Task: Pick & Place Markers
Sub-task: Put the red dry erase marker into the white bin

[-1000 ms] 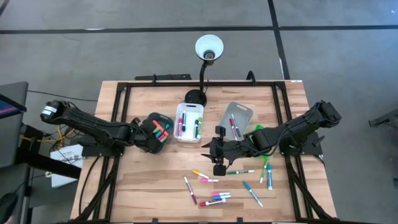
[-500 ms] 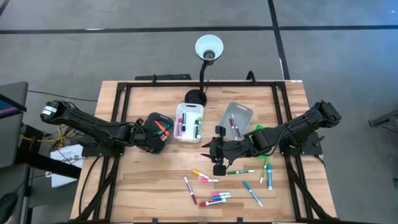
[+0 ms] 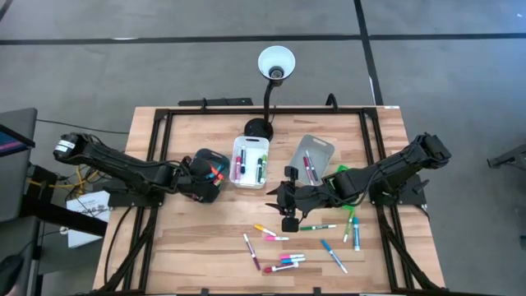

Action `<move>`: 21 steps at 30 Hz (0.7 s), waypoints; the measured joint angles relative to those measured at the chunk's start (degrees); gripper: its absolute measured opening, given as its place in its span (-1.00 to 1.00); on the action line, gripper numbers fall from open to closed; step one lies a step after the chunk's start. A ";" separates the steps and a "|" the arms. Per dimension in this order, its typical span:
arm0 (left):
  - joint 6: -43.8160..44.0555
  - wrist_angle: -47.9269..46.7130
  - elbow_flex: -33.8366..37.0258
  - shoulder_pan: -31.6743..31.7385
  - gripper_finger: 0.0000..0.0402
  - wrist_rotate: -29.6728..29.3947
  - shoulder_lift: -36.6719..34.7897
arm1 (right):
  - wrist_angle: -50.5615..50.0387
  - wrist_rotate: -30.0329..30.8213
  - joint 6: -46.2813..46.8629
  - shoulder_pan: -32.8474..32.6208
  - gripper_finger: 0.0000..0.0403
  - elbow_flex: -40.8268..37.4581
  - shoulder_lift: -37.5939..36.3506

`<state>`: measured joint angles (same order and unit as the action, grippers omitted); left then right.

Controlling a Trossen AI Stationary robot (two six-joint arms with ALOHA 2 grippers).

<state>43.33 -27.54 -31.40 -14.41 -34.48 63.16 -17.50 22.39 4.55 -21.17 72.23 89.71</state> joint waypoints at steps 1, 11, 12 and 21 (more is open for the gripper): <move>0.00 0.08 0.00 0.00 -0.25 0.00 0.00 | 0.00 0.00 -0.01 0.00 -0.37 0.00 0.00; 0.00 1.26 0.00 -0.01 -0.25 0.04 0.00 | 0.00 0.00 -0.01 0.00 -0.37 0.00 0.00; 0.00 1.48 0.00 -0.08 -0.25 0.04 0.00 | 0.00 0.00 -0.01 0.00 -0.37 0.00 0.00; -10.54 15.58 0.02 -3.21 -0.25 0.22 0.00 | 0.00 0.00 -0.01 0.00 -0.37 0.00 0.00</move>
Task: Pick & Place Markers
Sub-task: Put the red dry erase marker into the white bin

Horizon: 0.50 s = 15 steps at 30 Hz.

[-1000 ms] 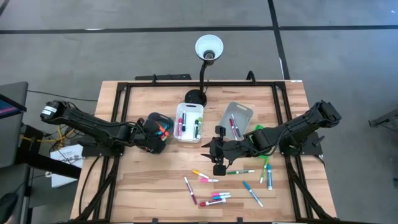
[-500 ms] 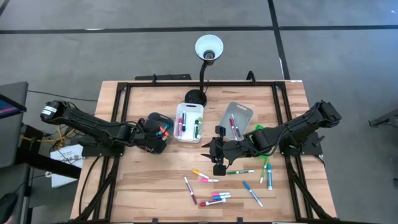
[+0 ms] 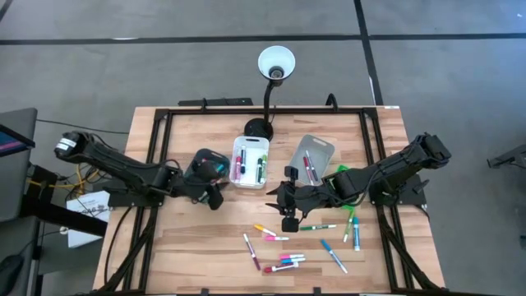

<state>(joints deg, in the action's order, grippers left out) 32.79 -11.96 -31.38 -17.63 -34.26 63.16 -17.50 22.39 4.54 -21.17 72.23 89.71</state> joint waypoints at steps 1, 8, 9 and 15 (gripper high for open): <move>-2.00 2.41 0.00 -0.61 -0.26 0.02 0.00 | 0.00 0.00 0.00 0.00 -0.37 0.00 0.00; -8.95 10.82 0.00 -4.20 -0.32 0.09 -0.02 | 0.00 0.00 0.00 0.00 -0.37 0.00 0.00; -8.98 10.86 0.00 -4.42 -0.33 0.47 -0.02 | 0.00 0.00 0.00 0.00 -0.37 0.00 0.00; -8.61 11.68 0.00 -4.64 -0.39 10.37 0.08 | 0.00 0.00 0.01 -0.01 -0.37 0.00 0.00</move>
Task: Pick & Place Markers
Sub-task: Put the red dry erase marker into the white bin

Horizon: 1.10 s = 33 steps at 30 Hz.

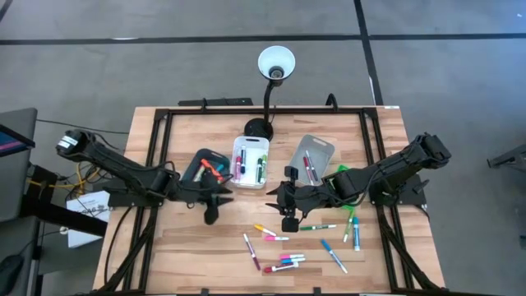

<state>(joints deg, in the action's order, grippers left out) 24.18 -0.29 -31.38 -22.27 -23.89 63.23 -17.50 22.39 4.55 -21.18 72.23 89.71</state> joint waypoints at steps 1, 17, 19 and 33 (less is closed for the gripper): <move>-0.01 0.72 0.00 -0.17 -0.41 1.73 0.28 | 0.00 0.00 -0.01 -0.01 -0.37 0.00 0.00; -13.28 12.30 0.00 -3.65 -0.33 4.47 8.51 | 0.52 -7.95 12.75 2.16 -0.37 -0.01 0.02; -13.27 12.45 0.00 -3.65 -0.30 4.47 8.51 | -0.61 -9.09 13.68 1.50 -0.37 0.00 0.02; -12.81 13.24 0.00 -3.64 -0.25 7.16 8.51 | -12.04 -8.65 26.55 -6.21 -0.16 -0.22 4.07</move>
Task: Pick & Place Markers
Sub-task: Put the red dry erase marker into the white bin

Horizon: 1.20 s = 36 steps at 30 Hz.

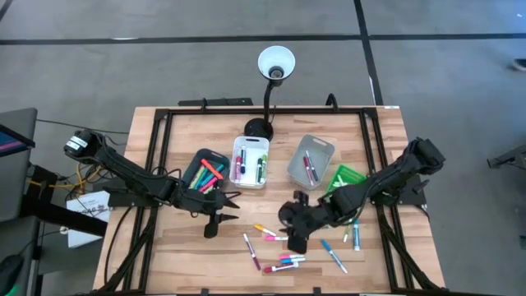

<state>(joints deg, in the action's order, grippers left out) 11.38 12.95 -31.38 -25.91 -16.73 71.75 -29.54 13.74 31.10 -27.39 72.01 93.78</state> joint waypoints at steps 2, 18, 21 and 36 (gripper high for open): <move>0.02 0.03 0.00 -0.06 -0.25 1.77 0.00 | 1.20 -0.28 0.61 -0.49 -0.05 0.09 1.56; -2.49 11.03 0.02 0.18 -0.25 8.22 6.85 | 1.33 -2.38 7.79 -0.99 0.17 0.13 5.22; -3.36 12.95 -0.72 0.61 -0.25 12.51 11.60 | 0.65 -5.31 8.07 -1.10 0.15 0.13 5.22; -5.16 11.50 -3.10 3.10 -0.36 18.02 17.20 | -0.45 -2.98 9.49 -1.40 0.14 0.13 5.36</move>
<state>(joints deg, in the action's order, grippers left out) 6.22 24.45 -34.48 -22.81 1.29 88.95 -29.99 10.76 40.59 -28.79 72.14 99.15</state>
